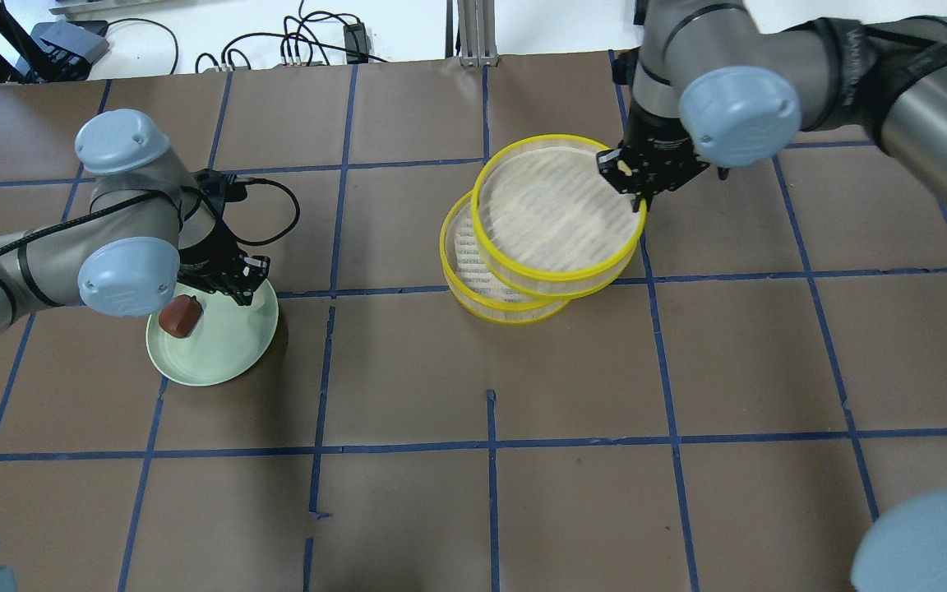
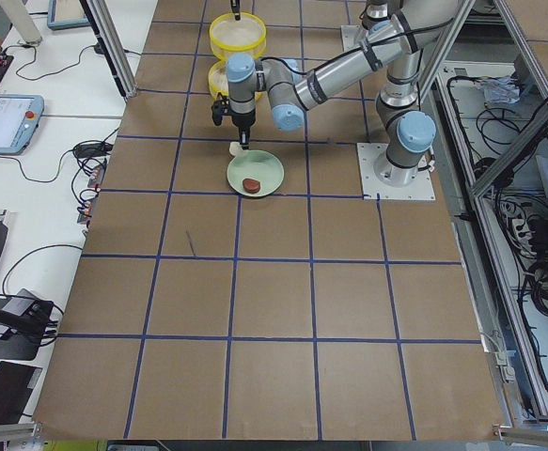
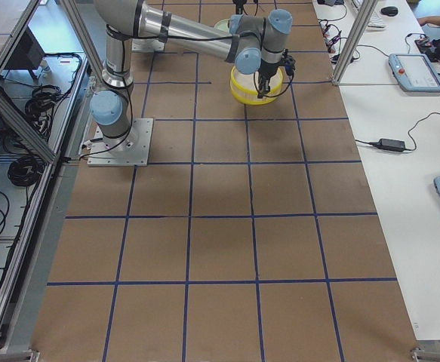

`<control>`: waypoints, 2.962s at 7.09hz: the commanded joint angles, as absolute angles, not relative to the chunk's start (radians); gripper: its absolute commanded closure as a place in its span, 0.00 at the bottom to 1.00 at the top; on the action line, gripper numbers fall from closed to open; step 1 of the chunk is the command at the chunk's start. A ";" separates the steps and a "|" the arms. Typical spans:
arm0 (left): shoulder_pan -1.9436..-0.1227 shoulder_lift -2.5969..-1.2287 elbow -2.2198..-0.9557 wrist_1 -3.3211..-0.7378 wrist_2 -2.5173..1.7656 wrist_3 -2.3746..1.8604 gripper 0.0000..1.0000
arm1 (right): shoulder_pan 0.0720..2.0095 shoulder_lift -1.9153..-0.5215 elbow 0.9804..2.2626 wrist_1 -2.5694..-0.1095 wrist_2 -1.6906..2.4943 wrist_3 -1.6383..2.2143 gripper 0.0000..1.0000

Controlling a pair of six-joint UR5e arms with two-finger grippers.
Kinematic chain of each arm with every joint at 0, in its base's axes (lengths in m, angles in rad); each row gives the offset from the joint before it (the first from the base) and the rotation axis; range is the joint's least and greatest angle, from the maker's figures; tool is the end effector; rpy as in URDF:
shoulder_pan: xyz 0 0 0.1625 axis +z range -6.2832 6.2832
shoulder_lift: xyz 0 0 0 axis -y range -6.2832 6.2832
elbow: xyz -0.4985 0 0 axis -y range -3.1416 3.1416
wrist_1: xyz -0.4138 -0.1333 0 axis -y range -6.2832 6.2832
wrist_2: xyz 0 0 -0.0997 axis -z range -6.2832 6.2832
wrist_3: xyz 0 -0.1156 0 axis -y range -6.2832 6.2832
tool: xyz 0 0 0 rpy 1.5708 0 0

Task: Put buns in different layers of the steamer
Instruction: 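Set the top tier aside with right gripper while left carries the bun over, then lower the white bun into the bottom tier and open the left gripper, then restack the top tier with right gripper while left returns to the plate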

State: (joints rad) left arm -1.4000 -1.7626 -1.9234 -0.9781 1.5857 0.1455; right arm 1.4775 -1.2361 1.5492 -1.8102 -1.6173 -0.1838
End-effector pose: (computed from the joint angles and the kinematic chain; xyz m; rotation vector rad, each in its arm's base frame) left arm -0.0355 -0.5685 0.3269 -0.0400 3.1182 -0.0707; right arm 0.0670 -0.6575 0.3834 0.1430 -3.1000 -0.1233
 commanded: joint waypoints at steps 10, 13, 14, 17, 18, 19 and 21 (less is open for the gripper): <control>-1.884 -2.002 -1.741 -0.661 1.425 -0.457 0.00 | 1.310 -1.186 1.546 -1.849 -1.703 -0.439 0.82; -1.855 -1.956 -1.752 -0.690 1.440 -0.383 0.00 | 1.344 -1.207 1.511 -1.800 -1.599 -0.352 0.80; -1.750 -1.909 -1.764 -0.783 1.466 -0.223 0.00 | 1.392 -1.219 1.508 -1.793 -1.573 -0.224 0.80; -1.394 -1.769 -1.859 -1.035 1.614 0.227 0.00 | 1.615 -1.201 1.486 -1.810 -1.548 0.172 0.81; -1.302 -1.778 -1.909 -1.029 1.664 0.341 0.00 | 1.678 -1.178 1.486 -1.816 -1.549 0.269 0.81; -1.232 -1.785 -1.939 -1.025 1.667 0.375 0.02 | 1.706 -1.164 1.493 -1.844 -1.548 0.311 0.81; -1.218 -1.865 -1.942 -0.979 1.683 0.374 0.06 | 1.712 -1.158 1.529 -1.867 -1.548 0.322 0.82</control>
